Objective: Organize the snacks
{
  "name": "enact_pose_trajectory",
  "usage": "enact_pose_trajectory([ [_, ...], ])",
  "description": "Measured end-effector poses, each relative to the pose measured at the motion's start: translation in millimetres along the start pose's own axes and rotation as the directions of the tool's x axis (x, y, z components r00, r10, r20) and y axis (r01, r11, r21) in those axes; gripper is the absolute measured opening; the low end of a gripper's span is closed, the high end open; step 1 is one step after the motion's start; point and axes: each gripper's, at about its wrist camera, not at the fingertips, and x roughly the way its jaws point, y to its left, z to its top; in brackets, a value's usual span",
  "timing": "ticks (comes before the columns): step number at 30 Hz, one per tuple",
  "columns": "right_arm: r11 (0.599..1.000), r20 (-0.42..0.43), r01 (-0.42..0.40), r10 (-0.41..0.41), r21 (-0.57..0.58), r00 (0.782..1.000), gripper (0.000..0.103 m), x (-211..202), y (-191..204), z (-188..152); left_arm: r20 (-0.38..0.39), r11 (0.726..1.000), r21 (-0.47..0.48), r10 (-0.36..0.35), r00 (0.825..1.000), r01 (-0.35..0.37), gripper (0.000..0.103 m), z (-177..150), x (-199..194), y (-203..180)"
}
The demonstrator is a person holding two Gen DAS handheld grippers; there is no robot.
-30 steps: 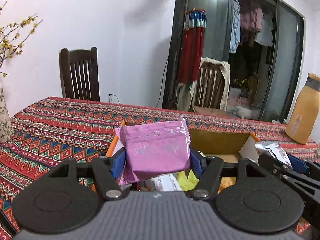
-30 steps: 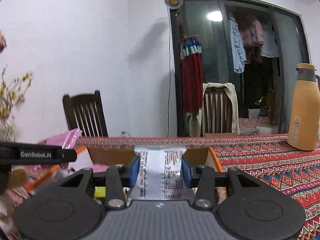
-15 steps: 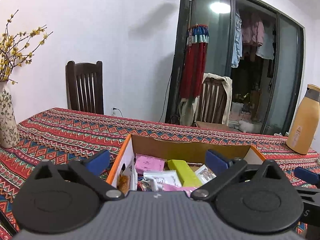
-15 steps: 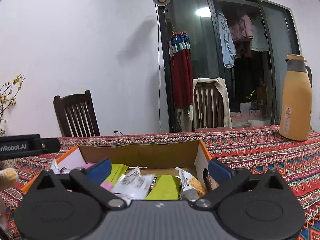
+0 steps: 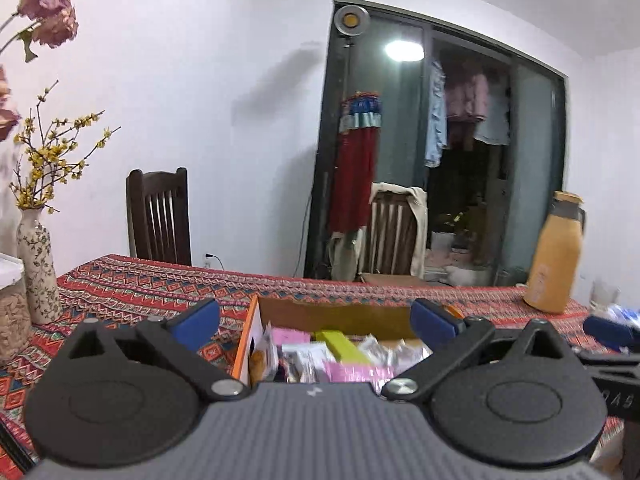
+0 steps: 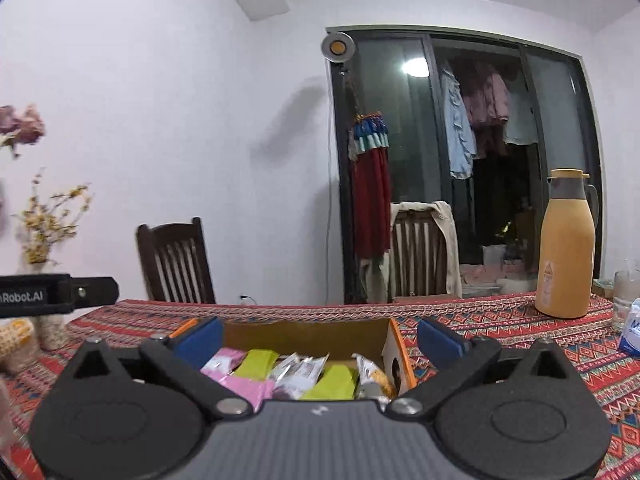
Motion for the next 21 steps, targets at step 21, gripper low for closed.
enact_pose_trajectory([
  [21, 1.000, -0.128, -0.006, 0.009, 0.025, 0.992, 0.103, -88, 0, -61, -0.175, 0.999, 0.041, -0.025, 0.984, 0.032, 0.103, -89, -71, 21],
])
